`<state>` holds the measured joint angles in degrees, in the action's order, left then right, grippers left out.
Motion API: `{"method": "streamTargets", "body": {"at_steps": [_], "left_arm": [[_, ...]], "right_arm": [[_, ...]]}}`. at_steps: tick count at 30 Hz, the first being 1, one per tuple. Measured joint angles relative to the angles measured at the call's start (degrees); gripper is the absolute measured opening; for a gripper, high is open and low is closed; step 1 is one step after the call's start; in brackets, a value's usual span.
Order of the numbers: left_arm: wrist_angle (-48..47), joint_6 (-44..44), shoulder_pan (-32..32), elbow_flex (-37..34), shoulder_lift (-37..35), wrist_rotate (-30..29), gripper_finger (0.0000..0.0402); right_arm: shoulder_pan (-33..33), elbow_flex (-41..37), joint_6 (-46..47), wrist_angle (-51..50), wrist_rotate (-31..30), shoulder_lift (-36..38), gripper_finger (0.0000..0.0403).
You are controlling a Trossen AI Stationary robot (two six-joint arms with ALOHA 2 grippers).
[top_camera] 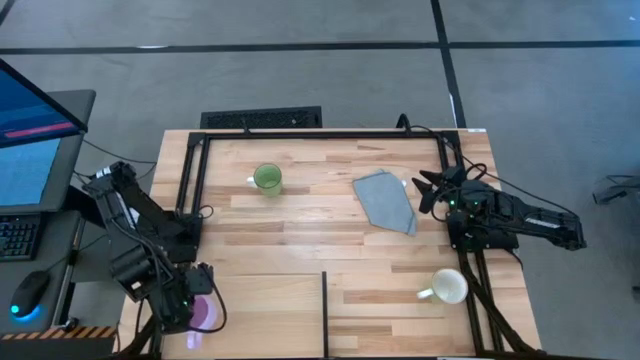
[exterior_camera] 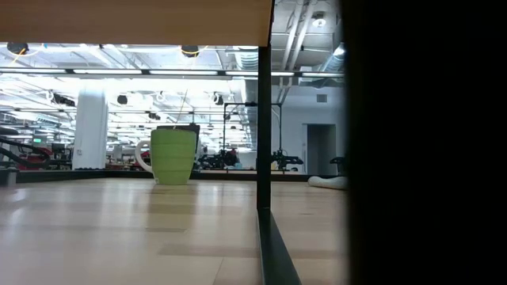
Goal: Stack small to large cups/mugs on shelf
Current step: Put the purple mug on the shelf, then put the green mug on the shelf
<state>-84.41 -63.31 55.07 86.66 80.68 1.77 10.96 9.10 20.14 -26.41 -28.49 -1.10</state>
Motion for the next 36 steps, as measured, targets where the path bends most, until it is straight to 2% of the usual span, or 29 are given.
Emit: {"method": "streamTargets", "body": {"at_steps": [14, 20, 27, 36], "left_arm": [[-5.6, -2.3, 0.0, 6.0, 0.0, 0.0, 0.008], [-5.6, -0.7, 0.0, 11.3, -0.1, -1.0, 0.008], [-5.5, 10.0, -0.1, 16.6, -0.3, -18.7, 0.008], [-5.6, 24.5, -3.8, 16.6, -3.5, -44.6, 0.008]], "right_arm": [[0.0, 0.0, 0.0, -0.7, 0.0, 0.0, 0.0216], [0.0, 0.0, 0.0, -1.1, 0.0, 0.0, 0.0216], [0.0, 0.0, 0.0, -1.1, 0.0, 0.0, 0.0216], [0.0, 0.0, -0.1, -1.1, 0.0, 0.0, 0.0216]]}}
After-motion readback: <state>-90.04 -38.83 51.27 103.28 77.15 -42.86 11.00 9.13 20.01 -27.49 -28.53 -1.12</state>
